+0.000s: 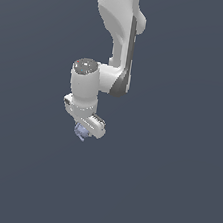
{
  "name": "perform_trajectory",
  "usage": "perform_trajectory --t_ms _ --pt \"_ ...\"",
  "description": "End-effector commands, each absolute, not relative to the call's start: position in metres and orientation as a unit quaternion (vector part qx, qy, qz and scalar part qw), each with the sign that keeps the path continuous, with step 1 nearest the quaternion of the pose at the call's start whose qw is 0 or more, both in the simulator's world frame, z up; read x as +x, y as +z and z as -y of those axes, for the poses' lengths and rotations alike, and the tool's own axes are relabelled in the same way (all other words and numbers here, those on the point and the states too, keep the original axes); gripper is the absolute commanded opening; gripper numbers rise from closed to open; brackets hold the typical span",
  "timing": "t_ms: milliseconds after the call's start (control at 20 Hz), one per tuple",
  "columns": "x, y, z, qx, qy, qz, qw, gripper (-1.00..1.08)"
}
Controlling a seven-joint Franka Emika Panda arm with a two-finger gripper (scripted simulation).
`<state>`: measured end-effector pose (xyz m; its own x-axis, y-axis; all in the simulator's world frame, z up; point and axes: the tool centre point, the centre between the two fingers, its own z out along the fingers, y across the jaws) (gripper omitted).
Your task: Pick up the object and move it to a goal position.
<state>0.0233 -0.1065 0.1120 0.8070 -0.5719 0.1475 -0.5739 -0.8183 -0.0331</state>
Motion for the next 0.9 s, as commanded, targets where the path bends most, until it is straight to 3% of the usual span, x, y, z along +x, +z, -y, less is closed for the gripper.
perform_trajectory --t_ms 0,400,850 --pt "0.040 0.141 0.117 0.941 0.103 0.322 0.009 -1.00" --pt "0.084 0.255 0.159 0.895 0.205 0.396 0.018 -1.00" --pt "0.097 0.374 0.197 0.834 0.301 0.461 0.029 -1.00"
